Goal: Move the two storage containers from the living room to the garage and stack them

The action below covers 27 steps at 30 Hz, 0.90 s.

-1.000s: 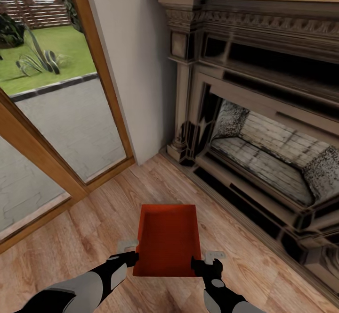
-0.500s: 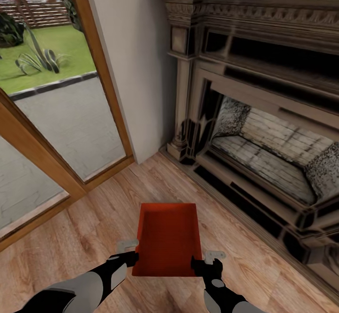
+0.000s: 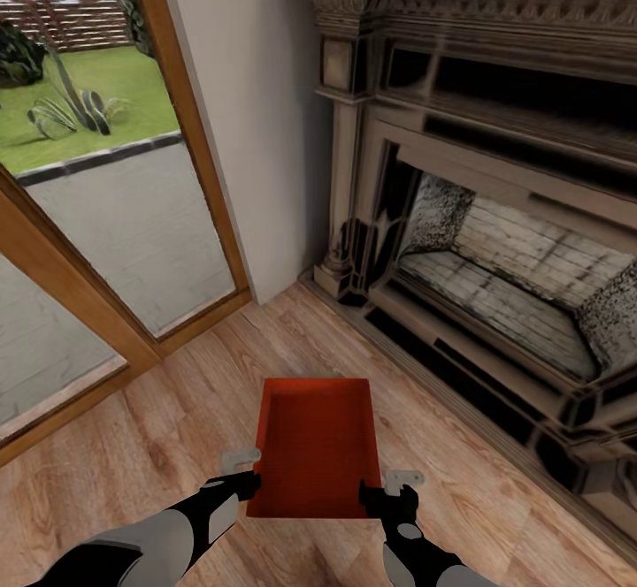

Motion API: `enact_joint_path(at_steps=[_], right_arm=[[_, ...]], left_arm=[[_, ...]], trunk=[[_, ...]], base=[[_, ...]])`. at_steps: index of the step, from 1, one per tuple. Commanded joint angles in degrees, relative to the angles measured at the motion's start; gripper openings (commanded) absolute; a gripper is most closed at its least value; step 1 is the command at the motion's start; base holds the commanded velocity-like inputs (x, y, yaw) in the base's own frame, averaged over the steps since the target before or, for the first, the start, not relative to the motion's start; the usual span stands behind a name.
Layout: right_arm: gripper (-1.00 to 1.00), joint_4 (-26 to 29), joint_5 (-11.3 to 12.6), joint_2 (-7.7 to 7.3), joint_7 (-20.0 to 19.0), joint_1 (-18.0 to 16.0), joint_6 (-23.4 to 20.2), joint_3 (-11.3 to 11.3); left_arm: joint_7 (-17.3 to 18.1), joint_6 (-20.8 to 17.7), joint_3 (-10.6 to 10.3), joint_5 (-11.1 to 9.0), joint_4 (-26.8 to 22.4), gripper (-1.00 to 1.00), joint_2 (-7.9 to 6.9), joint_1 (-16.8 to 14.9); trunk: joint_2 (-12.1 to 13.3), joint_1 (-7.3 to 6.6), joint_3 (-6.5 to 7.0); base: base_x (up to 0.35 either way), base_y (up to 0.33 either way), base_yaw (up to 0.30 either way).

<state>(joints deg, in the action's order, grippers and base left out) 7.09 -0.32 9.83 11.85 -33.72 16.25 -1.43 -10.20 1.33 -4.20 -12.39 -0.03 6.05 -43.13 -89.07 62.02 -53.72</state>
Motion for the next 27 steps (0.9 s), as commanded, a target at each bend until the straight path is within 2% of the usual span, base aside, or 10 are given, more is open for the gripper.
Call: enact_joint_path(at_steps=[1, 27], right_arm=[[1.00, -0.1, 0.0, 0.01, 0.3, 0.0, 0.3, -0.2], [1.00, -0.1, 0.1, 0.01, 0.3, 0.0, 0.7, -0.2]], left_arm=[[-0.2, 0.1, -0.5, -0.5, 0.0, 1.00, 0.02, 0.0], [-0.2, 0.1, -0.5, -0.6, 0.0, 1.00, 0.02, 0.0]], trunk=[[-0.4, 0.22, -0.22], [-10.9, 5.93, -4.89]], base=[[0.000, 0.000, 0.000], [0.000, 0.000, 0.000]])
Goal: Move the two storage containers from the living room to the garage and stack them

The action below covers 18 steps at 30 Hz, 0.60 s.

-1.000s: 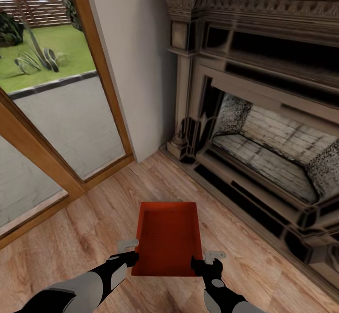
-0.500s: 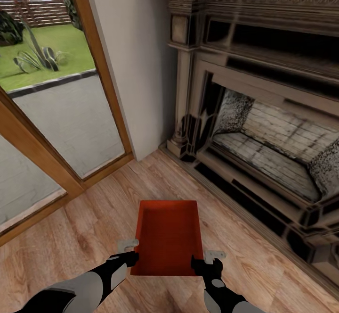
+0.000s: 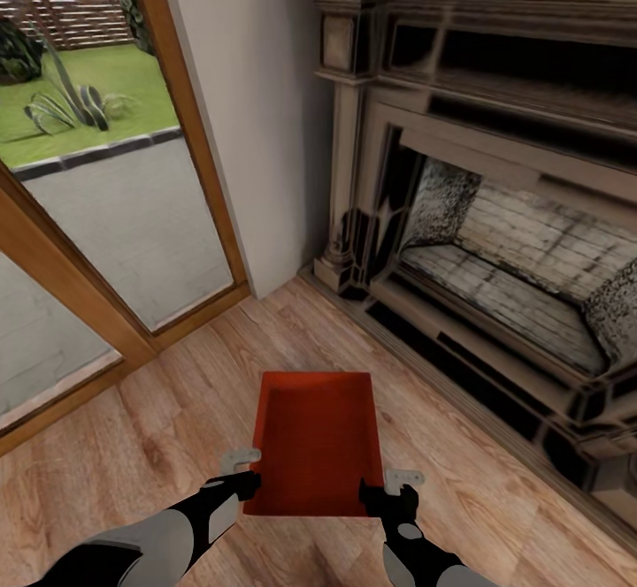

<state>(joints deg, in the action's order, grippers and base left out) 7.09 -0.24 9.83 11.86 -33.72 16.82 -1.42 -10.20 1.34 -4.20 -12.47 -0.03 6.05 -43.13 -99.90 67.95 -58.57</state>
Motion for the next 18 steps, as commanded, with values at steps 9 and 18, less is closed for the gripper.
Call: enact_joint_path(at_steps=[9, 18], right_arm=[[1.00, -0.1, 0.0, 0.01, 0.3, 0.0, 0.1, -0.2], [1.00, -0.1, -0.1, -0.11, 0.3, 0.0, 0.1, -0.2]], left_arm=[[-0.2, 0.2, -0.5, -0.5, 0.0, 1.00, -0.01, 0.0], [-0.2, 0.1, -0.5, -0.4, 0.0, 1.00, 0.01, 0.0]], trunk=[[-3.6, 1.98, -1.65], [-7.2, 3.95, -3.27]], base=[[0.000, 0.000, 0.000], [0.000, 0.000, 0.000]])
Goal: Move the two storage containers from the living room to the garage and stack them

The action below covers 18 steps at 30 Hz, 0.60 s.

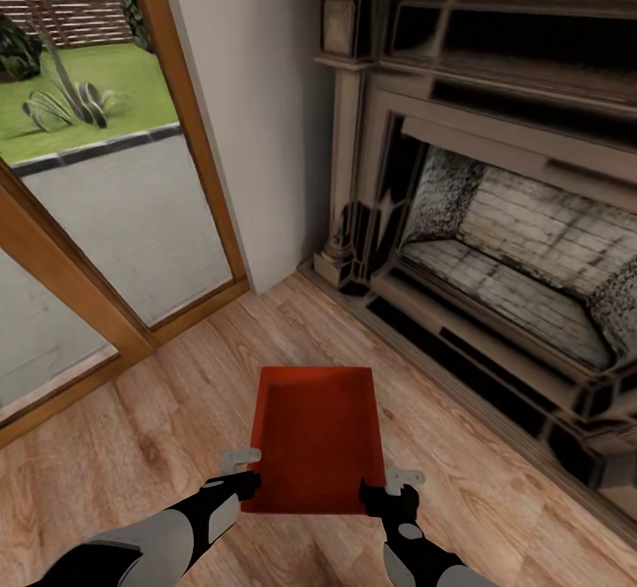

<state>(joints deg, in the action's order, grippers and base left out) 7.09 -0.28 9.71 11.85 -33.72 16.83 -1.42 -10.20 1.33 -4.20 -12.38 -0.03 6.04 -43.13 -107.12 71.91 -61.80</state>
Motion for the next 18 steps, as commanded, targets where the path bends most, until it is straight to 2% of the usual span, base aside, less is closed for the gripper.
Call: enact_joint_path(at_steps=[1, 18], right_arm=[[1.00, -0.1, 0.0, -0.01, 0.3, 0.0, 0.1, -0.2], [1.00, -0.1, -0.1, -0.04, 0.2, 0.0, 0.1, -0.2]], left_arm=[[-0.2, 0.1, -0.5, -0.5, 0.0, 1.00, 0.02, 0.0], [-0.4, -0.1, -0.5, 0.2, 0.0, 1.00, -0.06, 0.0]], trunk=[[-0.4, 0.22, -0.22], [-7.2, 3.95, -3.27]], base=[[0.000, 0.000, 0.000], [0.000, 0.000, 0.000]])
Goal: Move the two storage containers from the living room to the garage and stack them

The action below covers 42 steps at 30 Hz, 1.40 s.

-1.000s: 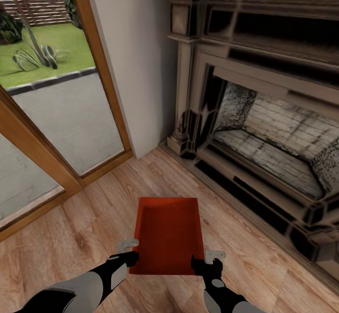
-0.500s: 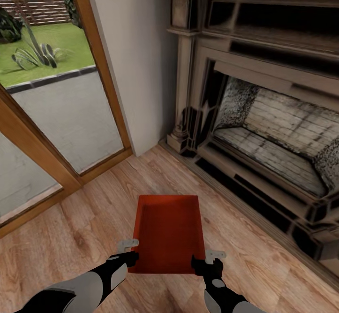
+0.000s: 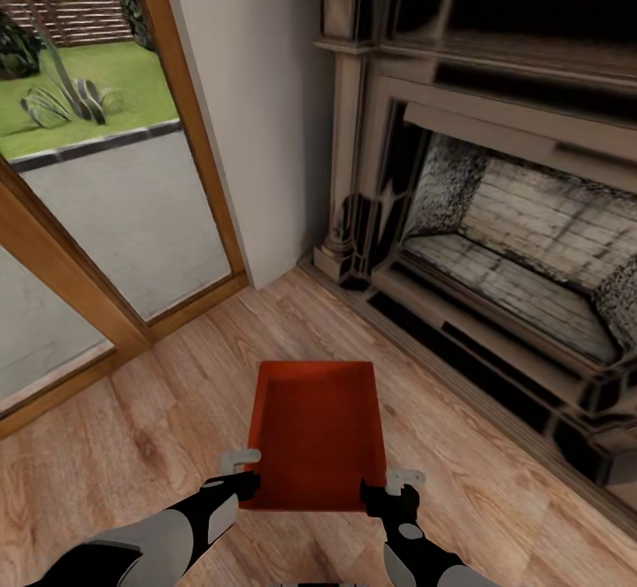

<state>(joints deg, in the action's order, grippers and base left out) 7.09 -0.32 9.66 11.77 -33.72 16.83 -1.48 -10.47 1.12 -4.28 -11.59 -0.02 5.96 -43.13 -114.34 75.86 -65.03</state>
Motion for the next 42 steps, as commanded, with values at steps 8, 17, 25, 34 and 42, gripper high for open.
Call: enact_joint_path(at_steps=[8, 17, 25, 34, 42], right_arm=[[1.00, -0.1, 0.0, 0.01, 0.3, 0.0, 0.1, -0.2], [1.00, -0.1, -0.1, -0.05, -0.3, 0.0, 0.1, -0.2], [1.00, -0.1, -0.2, -0.07, -0.5, 0.0, 0.2, -0.2], [1.00, -1.5, -4.2, -0.90, -1.2, 0.0, 2.3, -1.9], [1.00, -1.7, -6.8, -1.46, -1.7, 0.0, 3.1, -2.4]], left_arm=[[-0.1, 0.1, -0.5, -0.4, 0.0, 1.00, 0.09, 0.0], [-0.1, 0.1, -0.5, -0.4, 0.0, 1.00, 0.10, 0.0], [-0.1, 0.1, -0.5, -0.4, 0.0, 1.00, 0.02, 0.0], [-0.1, 0.1, -0.5, -0.5, 0.0, 1.00, -0.06, 0.0], [-0.1, 0.2, -0.5, -0.5, 0.0, 1.00, -0.12, 0.0]], trunk=[[-3.2, 1.76, -1.48], [-6.8, 3.73, -3.09], [-7.2, 3.95, -3.27], [-7.2, 3.95, -3.27], [-7.2, 3.95, -3.27]], base=[[0.000, 0.000, 0.000], [0.000, 0.000, 0.000], [0.000, 0.000, 0.000], [0.000, 0.000, 0.000], [0.000, 0.000, 0.000]])
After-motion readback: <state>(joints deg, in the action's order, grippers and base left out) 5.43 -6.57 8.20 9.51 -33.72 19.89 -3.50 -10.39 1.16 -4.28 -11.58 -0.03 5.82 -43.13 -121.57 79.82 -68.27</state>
